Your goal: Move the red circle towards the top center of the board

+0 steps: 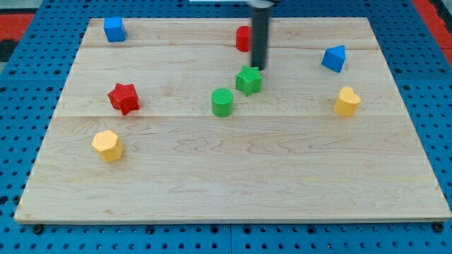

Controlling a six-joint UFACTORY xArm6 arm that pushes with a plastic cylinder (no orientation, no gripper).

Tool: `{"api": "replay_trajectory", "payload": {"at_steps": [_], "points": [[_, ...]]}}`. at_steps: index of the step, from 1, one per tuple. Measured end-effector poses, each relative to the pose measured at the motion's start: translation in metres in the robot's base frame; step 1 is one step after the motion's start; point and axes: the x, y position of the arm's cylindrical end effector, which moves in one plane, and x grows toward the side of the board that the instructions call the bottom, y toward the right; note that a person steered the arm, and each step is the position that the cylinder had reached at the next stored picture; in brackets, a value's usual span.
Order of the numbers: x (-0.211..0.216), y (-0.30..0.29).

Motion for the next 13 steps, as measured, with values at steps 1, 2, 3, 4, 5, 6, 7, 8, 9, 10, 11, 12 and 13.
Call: {"api": "replay_trajectory", "payload": {"at_steps": [1, 2, 3, 4, 5, 6, 7, 8, 9, 10, 11, 12, 13], "points": [[-0.044, 0.008], [-0.064, -0.051], [-0.032, -0.048], [-0.035, -0.085], [-0.059, -0.096], [-0.060, -0.081], [-0.060, -0.081], [-0.059, -0.084], [-0.054, -0.082], [-0.053, -0.109], [-0.051, -0.128], [-0.016, -0.097], [-0.005, -0.084]]}}
